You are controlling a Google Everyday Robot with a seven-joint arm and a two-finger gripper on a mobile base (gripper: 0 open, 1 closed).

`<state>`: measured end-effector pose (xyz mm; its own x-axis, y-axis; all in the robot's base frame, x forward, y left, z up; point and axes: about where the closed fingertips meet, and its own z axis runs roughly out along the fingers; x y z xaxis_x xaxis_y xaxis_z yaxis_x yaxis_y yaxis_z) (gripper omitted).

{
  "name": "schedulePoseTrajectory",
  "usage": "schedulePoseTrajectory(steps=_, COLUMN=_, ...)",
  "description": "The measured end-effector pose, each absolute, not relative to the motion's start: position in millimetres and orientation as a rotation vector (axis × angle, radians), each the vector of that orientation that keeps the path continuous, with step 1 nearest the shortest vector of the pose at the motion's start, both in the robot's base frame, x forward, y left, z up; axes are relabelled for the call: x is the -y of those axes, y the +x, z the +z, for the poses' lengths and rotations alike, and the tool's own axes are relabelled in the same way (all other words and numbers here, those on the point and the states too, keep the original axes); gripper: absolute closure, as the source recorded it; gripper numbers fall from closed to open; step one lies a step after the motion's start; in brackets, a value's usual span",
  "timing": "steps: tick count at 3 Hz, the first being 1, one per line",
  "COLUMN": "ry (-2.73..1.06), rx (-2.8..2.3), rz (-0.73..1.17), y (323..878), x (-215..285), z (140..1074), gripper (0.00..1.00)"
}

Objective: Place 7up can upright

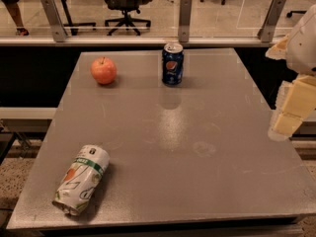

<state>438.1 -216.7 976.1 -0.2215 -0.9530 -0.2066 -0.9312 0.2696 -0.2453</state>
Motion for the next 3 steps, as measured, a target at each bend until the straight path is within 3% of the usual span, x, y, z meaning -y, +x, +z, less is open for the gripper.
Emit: schedulePoseTrajectory(steps=3, ry=-1.815, rx=-2.094, rz=-0.048, y=455.6, x=172.2, z=973.2, gripper=0.0)
